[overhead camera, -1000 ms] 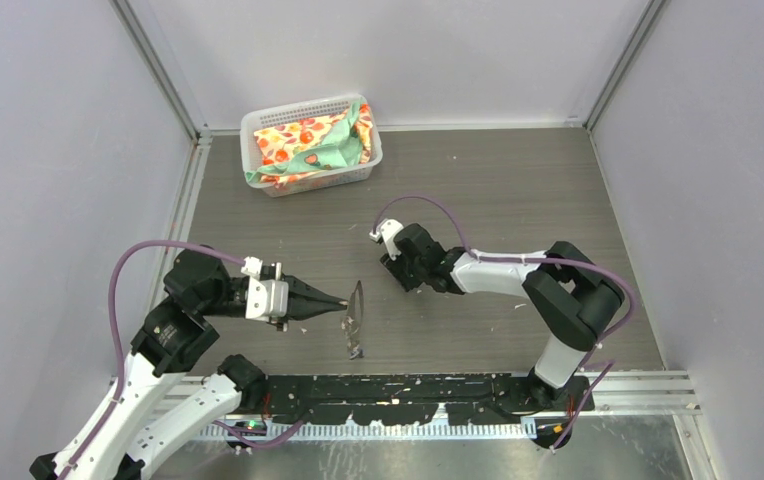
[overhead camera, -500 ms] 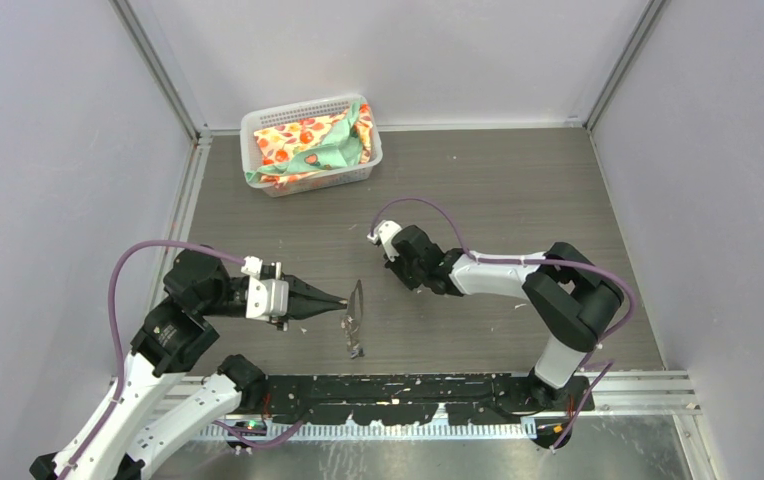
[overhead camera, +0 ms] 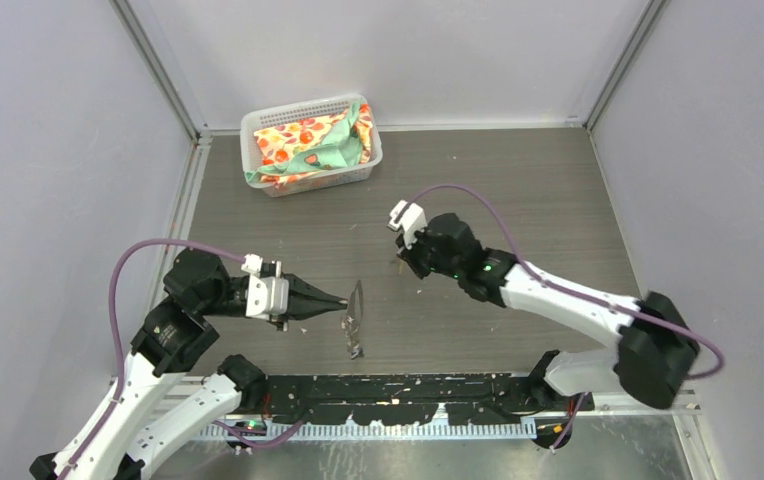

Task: Put the keys on the keyring

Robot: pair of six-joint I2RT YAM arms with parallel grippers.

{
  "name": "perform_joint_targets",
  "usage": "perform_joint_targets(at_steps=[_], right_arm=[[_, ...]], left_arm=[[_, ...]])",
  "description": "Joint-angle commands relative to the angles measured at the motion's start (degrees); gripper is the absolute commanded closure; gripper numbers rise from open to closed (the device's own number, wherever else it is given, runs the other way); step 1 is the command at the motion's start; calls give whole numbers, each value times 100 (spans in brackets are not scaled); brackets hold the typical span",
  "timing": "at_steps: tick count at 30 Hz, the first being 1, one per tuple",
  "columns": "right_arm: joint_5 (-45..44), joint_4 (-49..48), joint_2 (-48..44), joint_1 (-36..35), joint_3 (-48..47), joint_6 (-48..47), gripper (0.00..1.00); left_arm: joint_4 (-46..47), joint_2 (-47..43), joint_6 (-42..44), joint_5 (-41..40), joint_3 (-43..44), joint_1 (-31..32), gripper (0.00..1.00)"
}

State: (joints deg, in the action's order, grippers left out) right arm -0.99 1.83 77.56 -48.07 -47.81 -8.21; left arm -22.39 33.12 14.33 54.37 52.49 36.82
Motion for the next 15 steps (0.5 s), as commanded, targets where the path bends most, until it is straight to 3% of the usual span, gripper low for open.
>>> perform_joint_targets(at_steps=[1,5,8,15], right_arm=[[990,233,-1119,114,-1,-166,99],[2141,855,-1939,333,-283,5,99],[3164,1077,-2442,440,-609,231,99],[4462,1237,-2470,450,-1662,548,99]], left_arm=[[448,39,-265,-40,130,19,100],[605,133,-600,36,110,24,99],[1103,253,-1316,154,38,24,100],[1803,690,-2126,737,77,25,99]])
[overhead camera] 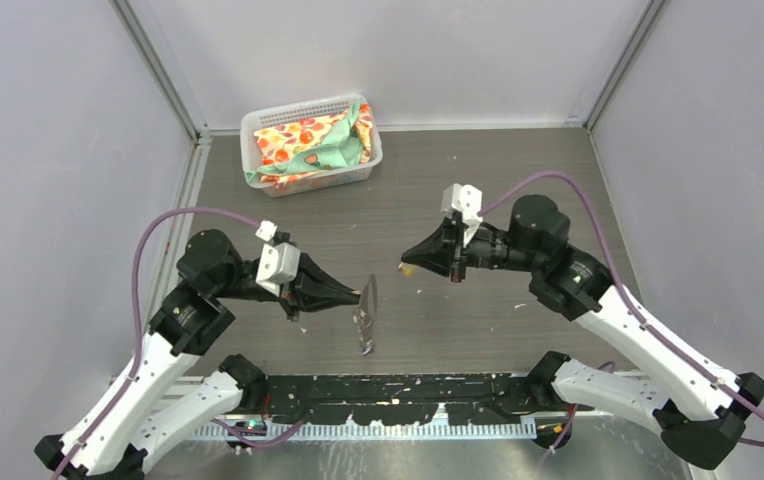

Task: Put the keys on the keyring

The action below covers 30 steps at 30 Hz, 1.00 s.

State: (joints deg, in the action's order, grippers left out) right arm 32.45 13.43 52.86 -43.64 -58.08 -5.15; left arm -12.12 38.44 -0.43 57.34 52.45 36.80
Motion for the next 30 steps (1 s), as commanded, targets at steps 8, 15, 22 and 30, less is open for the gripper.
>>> perform_joint_targets(at_steps=[8,15,22,30], right_arm=[[1782,385,-13,1,-1198,-432,99],[2220,585,140,2,-1653,-835,99],[2316,1167,426,-8,-2252,-1307,99],[2288,2481,669,-181,-2850,-2854,99]], left_arm=[[1721,605,-1537,937,478,22,100],[1842,736,-1454,1359,632,29,100],[2030,1094,-852,2049,905,27,100],[2010,1645,-774,2775,1373,27,100]])
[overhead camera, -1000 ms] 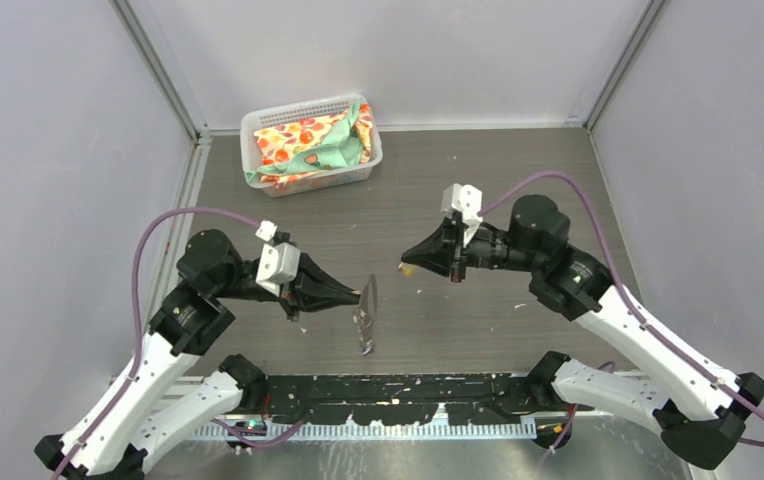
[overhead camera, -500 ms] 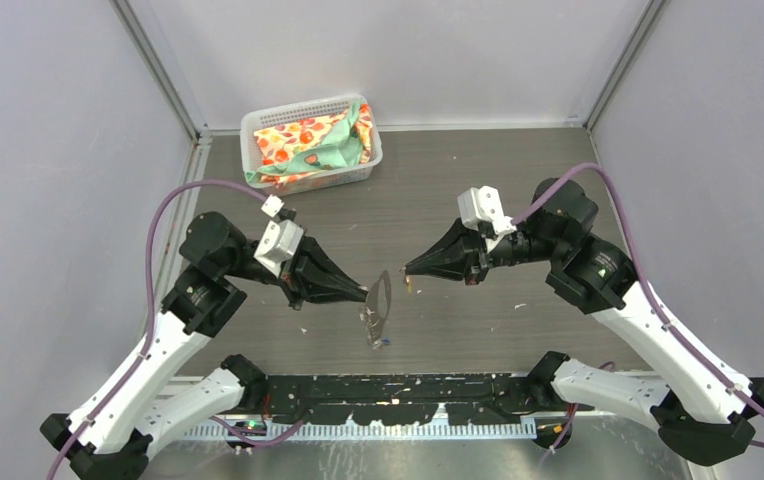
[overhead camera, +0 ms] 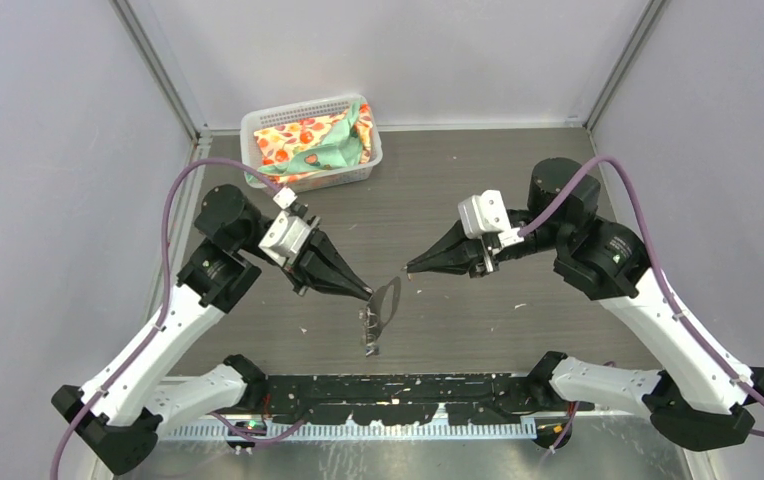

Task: Put the keys on the keyring

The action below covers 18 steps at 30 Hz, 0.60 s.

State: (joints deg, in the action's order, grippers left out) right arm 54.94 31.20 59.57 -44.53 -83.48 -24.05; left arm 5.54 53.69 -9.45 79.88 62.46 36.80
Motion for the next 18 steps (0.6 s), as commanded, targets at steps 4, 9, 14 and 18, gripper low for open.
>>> perform_joint_targets(at_steps=[4,9,14,18], right_arm=[[-164,1348,172,-276,-612,-1602,99],[-808,1806,251,-706,-894,-2246,99],[-860,1751,246,-1089,-826,-2279,99],[-836,1670,248,-1277,-795,-2184,99]], left_arm=[[202,261,113,625,442,26,100],[142,392,322,1470,584,19,100],[-281,491,617,1227,574,21,100],[-273,413,827,1129,347,70,100]])
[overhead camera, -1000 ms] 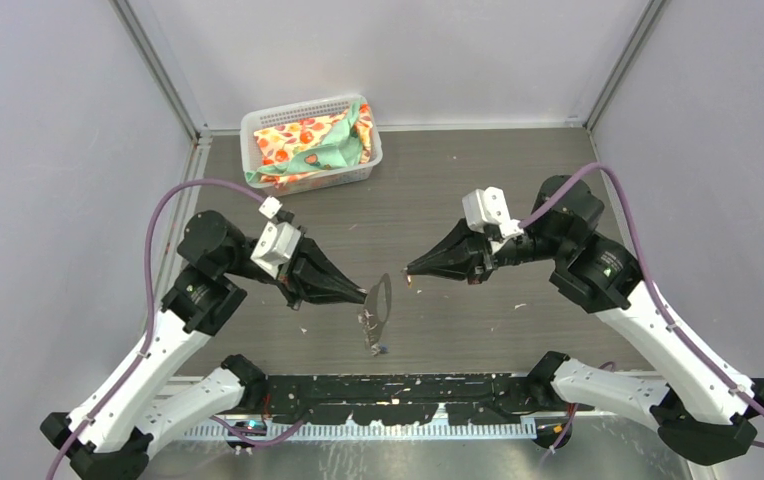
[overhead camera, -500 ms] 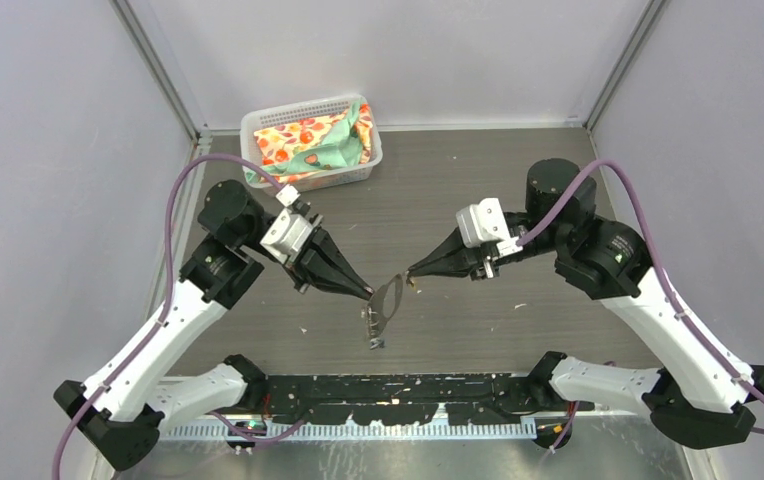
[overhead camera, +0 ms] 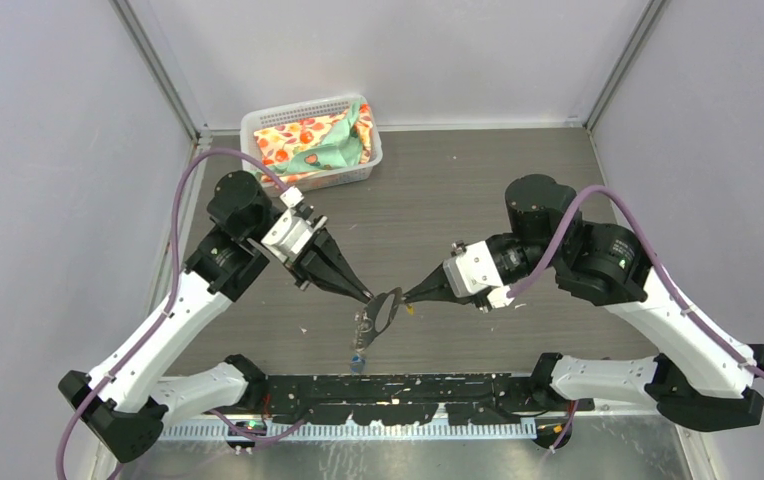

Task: Put the keys on the keyring

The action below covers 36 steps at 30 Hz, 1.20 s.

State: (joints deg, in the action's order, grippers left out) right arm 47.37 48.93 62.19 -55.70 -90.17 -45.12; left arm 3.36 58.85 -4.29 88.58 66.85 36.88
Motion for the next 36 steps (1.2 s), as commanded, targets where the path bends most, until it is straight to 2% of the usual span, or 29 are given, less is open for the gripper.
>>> perform_joint_targets(at_steps=[1,10,23,36], right_arm=[[-124,-141,-15,-214,-119,-76,99],[-409,-684,75,-445,21,4,99],[-426,-656,377,-530,-159,-17,99],[-552,-766,268,-559,-132,-118,99]], left_arm=[[-50,-117,389,227,-138,67,100],[7,-214,807,228,-356,67,100],[36,-273,539,89,-421,69,100],[-146,-255,465,-138,-401,72,100]])
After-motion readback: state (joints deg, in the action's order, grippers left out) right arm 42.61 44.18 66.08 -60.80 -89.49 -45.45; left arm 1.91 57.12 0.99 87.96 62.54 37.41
